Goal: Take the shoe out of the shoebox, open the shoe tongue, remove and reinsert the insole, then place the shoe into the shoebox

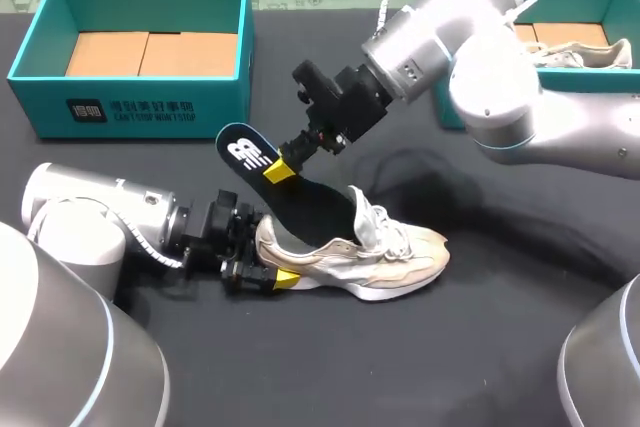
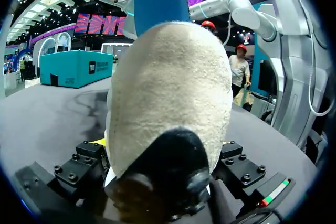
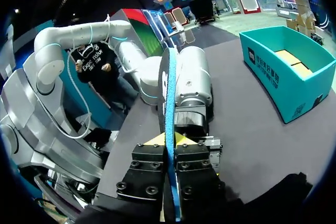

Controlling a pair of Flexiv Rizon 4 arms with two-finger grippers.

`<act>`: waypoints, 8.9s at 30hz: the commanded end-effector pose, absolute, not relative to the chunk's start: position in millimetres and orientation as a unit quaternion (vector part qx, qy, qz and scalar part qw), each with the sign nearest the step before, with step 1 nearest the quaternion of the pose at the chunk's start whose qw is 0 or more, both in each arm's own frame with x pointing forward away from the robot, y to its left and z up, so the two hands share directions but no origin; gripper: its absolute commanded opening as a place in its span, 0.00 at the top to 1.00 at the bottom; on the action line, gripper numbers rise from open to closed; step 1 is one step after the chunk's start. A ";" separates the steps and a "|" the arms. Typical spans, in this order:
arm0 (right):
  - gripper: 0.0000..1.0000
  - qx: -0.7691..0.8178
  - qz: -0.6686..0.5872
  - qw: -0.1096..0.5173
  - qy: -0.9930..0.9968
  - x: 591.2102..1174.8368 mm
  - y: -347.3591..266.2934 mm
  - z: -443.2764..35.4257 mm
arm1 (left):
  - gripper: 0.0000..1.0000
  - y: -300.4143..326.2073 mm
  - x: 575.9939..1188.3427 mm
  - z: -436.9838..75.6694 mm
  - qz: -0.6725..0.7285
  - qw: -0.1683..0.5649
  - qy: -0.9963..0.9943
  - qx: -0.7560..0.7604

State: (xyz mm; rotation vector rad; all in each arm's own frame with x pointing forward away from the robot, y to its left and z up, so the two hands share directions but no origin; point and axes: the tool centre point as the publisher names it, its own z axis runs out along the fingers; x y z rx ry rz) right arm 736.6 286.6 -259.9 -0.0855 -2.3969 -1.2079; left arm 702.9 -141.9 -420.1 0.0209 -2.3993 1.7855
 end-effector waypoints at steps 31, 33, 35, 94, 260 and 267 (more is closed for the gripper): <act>1.00 -0.045 -0.567 0.186 -0.801 720.5 301.5 -154.9 | 1.00 -141.9 703.6 -422.4 0.595 0.075 -0.800 0.007; 1.00 -0.045 -0.567 0.186 -0.801 720.5 301.5 -154.9 | 1.00 -141.9 703.6 -422.4 0.595 0.075 -0.800 0.007; 1.00 -0.045 -0.567 0.186 -0.801 720.5 301.5 -154.9 | 1.00 -141.9 703.6 -422.4 0.595 0.075 -0.800 0.007; 1.00 -0.218 -0.667 0.091 -0.707 628.4 123.3 -38.4 | 1.00 -141.9 703.6 -422.4 0.595 0.075 -0.800 0.007; 1.00 -0.216 -0.666 0.095 -0.708 584.4 103.4 -50.6 | 0.00 -152.9 738.8 -326.0 0.054 0.006 -0.995 -0.079; 1.00 -0.216 -0.666 0.095 -0.708 584.4 103.4 -50.6 | 0.00 -167.5 744.2 -342.8 0.056 0.003 -0.995 -0.087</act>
